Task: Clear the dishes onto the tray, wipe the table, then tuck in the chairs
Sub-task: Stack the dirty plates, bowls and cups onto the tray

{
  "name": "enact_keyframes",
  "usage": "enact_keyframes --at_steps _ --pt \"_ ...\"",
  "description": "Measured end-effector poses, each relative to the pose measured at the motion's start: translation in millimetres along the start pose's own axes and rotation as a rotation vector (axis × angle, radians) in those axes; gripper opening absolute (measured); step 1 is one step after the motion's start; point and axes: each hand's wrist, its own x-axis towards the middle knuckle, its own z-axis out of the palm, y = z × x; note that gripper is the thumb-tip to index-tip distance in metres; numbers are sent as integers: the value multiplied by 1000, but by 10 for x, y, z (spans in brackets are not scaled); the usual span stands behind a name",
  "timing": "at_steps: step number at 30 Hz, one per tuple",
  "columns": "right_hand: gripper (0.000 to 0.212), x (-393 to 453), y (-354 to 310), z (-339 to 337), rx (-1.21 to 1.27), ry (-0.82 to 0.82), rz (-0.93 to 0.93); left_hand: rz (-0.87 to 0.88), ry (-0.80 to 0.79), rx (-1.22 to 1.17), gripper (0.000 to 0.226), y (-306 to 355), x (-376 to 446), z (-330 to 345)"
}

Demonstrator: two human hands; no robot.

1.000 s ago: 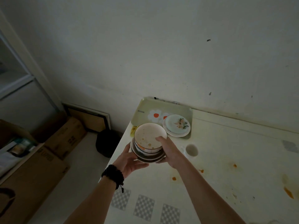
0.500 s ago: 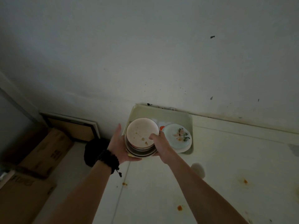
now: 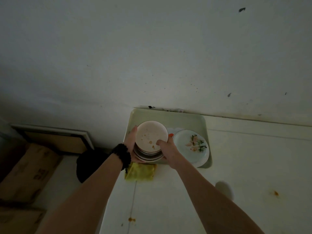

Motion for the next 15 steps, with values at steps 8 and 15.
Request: enact_keyframes --at_steps 8,15 --pt "83 155 -60 13 -89 64 -7 -19 -8 60 86 -48 627 -107" --pt "72 90 -127 26 26 25 108 109 151 79 41 330 103 207"
